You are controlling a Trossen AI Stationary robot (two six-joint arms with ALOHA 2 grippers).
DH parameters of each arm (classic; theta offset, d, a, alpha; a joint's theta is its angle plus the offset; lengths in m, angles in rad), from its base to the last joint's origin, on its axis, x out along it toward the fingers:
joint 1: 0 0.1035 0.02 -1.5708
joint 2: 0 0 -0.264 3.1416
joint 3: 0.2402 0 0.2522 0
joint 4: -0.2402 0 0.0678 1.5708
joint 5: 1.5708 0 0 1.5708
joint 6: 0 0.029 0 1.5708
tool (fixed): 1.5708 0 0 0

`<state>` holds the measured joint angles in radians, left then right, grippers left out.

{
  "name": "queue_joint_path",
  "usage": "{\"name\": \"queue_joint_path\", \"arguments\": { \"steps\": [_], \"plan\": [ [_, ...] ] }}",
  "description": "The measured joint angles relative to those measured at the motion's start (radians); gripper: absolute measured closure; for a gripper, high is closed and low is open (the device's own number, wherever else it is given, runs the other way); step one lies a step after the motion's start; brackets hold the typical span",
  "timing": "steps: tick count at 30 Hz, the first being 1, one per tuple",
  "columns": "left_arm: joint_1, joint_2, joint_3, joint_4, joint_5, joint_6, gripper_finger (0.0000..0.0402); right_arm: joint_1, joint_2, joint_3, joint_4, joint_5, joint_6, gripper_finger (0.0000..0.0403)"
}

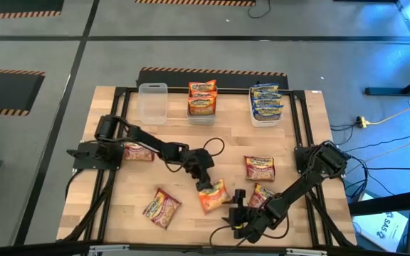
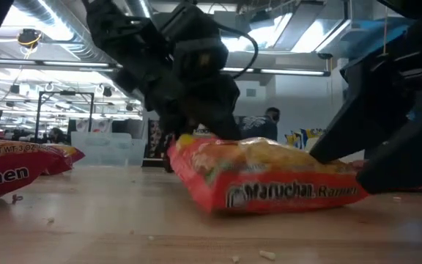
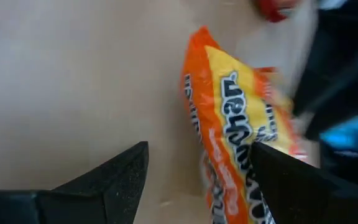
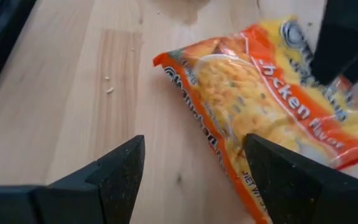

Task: Sort Maruchan noodles
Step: Put the orange noodle pack into the gray bin

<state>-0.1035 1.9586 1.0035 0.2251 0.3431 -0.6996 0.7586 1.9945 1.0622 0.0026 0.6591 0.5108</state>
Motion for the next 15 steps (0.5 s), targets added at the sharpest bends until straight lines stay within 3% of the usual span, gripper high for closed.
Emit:
{"name": "queue_joint_path", "arguments": {
  "steps": [8, 15],
  "plan": [
    [-0.005, 0.033, 0.0, 0.127, 0.169, -0.097, 0.0124, -0.006, 0.003, -0.002, -0.012, 0.005, -0.014, 0.0123],
    [-0.018, 0.032, 0.0, 0.132, 0.186, -0.136, 0.0134, -0.016, 0.003, -0.002, -0.011, 0.004, -0.011, 0.0123]
  ]
}}
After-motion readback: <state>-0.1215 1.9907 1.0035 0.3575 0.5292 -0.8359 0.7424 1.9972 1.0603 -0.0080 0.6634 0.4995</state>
